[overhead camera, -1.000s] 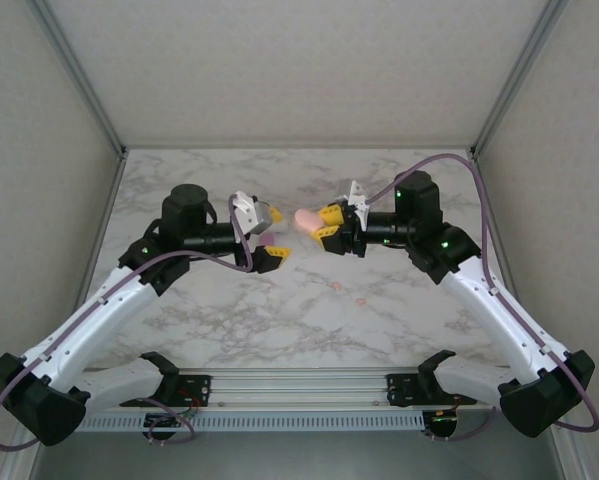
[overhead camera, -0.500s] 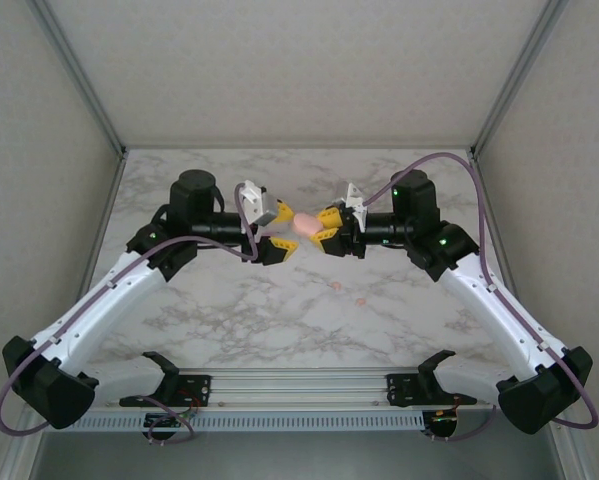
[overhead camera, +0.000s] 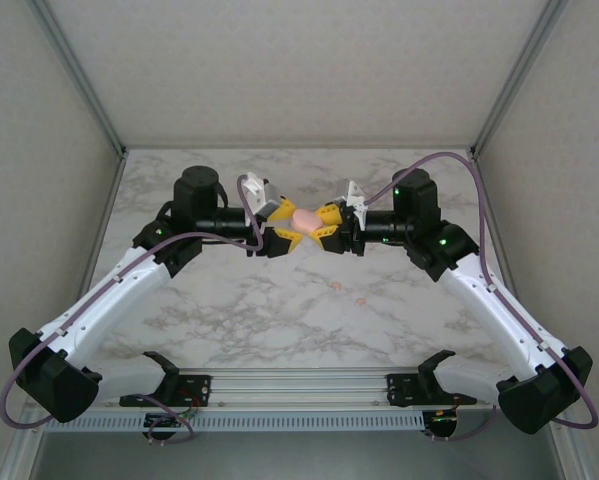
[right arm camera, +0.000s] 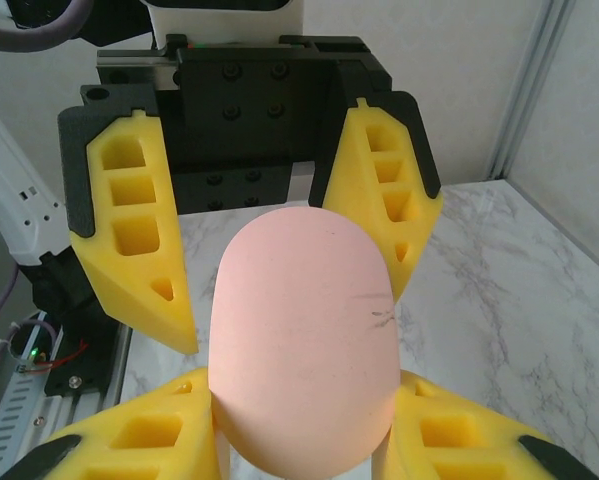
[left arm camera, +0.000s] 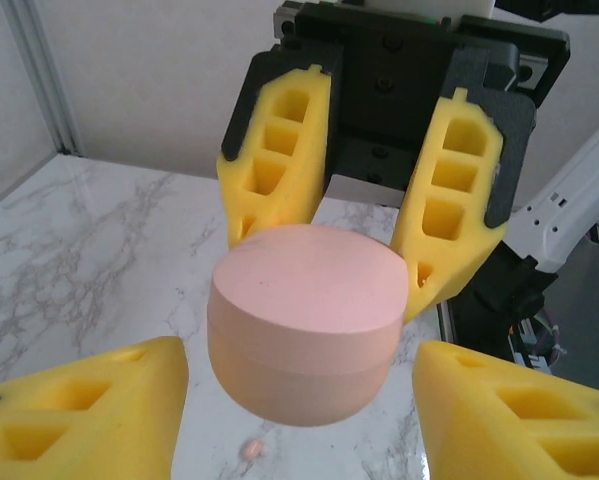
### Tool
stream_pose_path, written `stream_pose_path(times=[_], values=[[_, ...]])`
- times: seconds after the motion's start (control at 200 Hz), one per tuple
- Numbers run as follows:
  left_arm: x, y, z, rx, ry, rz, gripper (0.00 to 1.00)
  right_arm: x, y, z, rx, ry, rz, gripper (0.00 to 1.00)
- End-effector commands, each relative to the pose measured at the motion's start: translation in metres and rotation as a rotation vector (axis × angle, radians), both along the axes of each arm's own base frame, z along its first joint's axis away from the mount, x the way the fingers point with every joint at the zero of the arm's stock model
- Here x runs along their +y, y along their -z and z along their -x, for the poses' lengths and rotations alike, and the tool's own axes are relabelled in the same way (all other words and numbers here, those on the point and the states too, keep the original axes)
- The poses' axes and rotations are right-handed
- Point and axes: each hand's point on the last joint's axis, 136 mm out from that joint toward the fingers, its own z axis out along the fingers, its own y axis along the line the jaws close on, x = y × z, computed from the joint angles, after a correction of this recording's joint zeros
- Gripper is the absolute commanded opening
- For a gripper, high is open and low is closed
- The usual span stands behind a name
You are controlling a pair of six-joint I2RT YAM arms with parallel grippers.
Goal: Insert the wireless bluetooth earbuds into the charging case
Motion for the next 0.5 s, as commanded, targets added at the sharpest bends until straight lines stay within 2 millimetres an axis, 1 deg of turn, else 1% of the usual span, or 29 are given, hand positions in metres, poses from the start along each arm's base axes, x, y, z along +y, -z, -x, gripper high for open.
stream_pose_path(times=[0.0, 0.36, 0.496], values=[[-0.0035, -0.0151, 0.0049, -0.013, 0.026, 0.038, 0.58, -0.0009, -0.0036, 0.0044, -0.029, -0.025, -0.019, 0.3], [-0.0103, -0.0091, 0.0079, -0.003, 0.051, 0.006, 0.57, -0.0008, -0.0052, 0.0028, -0.04, -0.019, -0.026, 0.3], [-0.0122, -0.0107, 0.008, 0.0, 0.055, 0.008, 0.55, -0.0005, -0.0039, 0.0042, -0.031, -0.03, -0.021, 0.3]])
